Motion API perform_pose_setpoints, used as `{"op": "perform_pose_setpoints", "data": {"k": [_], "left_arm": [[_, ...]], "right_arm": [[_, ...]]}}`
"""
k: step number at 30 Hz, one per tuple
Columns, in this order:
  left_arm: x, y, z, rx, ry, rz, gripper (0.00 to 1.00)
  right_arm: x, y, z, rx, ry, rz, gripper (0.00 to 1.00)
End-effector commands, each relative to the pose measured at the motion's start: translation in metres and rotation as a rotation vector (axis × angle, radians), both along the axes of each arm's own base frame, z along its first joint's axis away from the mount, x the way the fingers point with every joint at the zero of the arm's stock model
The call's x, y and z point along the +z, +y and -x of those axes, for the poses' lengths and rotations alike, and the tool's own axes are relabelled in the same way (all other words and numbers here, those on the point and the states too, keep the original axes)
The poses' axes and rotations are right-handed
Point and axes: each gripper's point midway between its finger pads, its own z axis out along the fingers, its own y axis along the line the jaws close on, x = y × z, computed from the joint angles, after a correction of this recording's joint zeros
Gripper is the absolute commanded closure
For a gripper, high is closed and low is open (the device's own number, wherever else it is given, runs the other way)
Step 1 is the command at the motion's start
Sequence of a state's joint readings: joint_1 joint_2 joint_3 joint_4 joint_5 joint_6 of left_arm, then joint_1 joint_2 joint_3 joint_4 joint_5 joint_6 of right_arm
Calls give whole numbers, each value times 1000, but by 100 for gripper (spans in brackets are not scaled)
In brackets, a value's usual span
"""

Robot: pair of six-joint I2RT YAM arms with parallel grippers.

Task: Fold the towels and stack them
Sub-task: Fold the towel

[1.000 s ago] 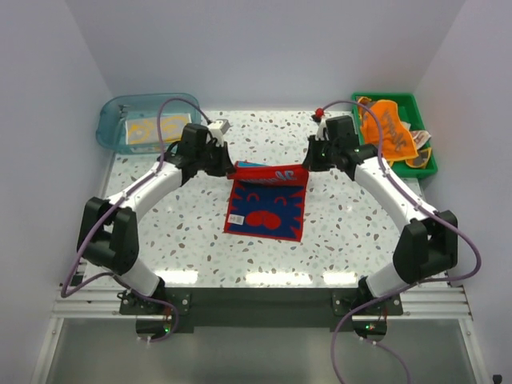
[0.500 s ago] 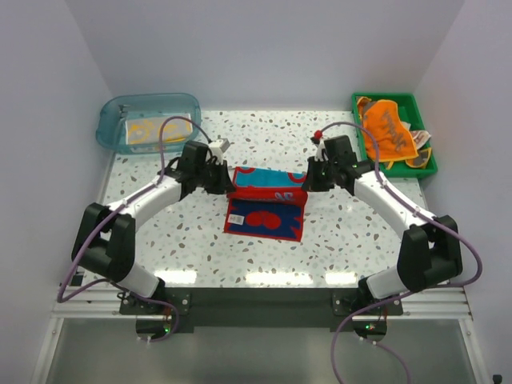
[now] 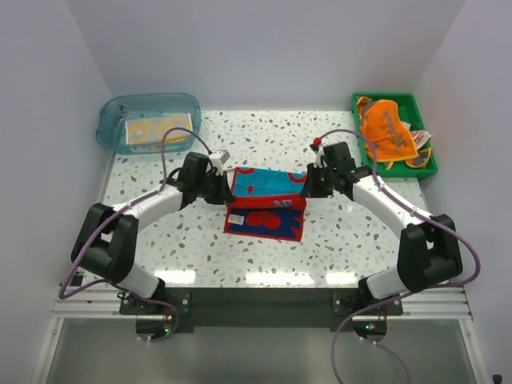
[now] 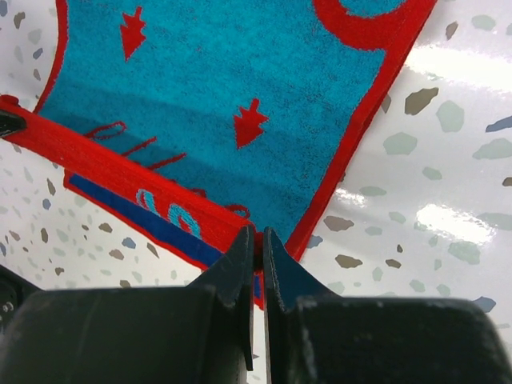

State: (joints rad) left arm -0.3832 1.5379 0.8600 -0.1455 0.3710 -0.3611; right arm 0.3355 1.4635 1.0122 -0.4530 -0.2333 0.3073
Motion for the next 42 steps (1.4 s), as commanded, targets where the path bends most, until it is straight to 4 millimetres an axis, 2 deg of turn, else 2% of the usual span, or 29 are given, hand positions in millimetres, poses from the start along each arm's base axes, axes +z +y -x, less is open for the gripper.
{"op": "perform_pose_setpoints", "data": {"k": [1, 5, 10, 13, 14, 15, 17, 18, 20, 21, 25, 29, 31, 34, 38, 42], "left_arm": [[-18, 40, 3, 105, 6, -141, 95], [-21, 40, 8, 109, 14, -130, 89], [-27, 36, 20, 114, 46, -98, 73], [-31, 32, 33, 105, 75, -76, 65], [-34, 32, 40, 101, 89, -67, 62], [-31, 31, 42, 111, 89, -54, 54], [-31, 34, 51, 122, 103, -50, 45], [-23, 34, 52, 132, 84, -31, 36], [-18, 36, 56, 143, 79, -27, 26], [-12, 36, 56, 150, 66, -17, 21], [4, 29, 50, 166, 54, 13, 18], [10, 14, 45, 178, 60, 28, 17], [7, 7, 44, 181, 88, 16, 17], [-5, -4, 49, 177, 126, -32, 24], [-21, -12, 56, 186, 190, -54, 39], [-28, -12, 57, 201, 210, -74, 50]], "right_arm": [[-9, -28, 2, -81, -3, 81, 98], [-20, -22, 16, -75, 33, 45, 97], [-40, -16, 37, -64, 89, 27, 92], [-46, -11, 50, -46, 117, 7, 78], [-46, -9, 54, -42, 124, 0, 70], [-49, -7, 63, -30, 144, -1, 66], [-44, -2, 74, -11, 152, -22, 60], [-45, 2, 85, 11, 169, -15, 59], [-37, 2, 95, 20, 156, -15, 57], [-41, -1, 105, 25, 178, 3, 56], [-31, -15, 110, 23, 126, 55, 53], [-21, -24, 94, -19, 51, 107, 53], [-19, -22, 86, -49, 41, 103, 50], [-24, -23, 77, -113, 46, 101, 47], [-33, -22, 69, -177, 44, 84, 45], [-39, -17, 66, -201, 48, 55, 45]]}}
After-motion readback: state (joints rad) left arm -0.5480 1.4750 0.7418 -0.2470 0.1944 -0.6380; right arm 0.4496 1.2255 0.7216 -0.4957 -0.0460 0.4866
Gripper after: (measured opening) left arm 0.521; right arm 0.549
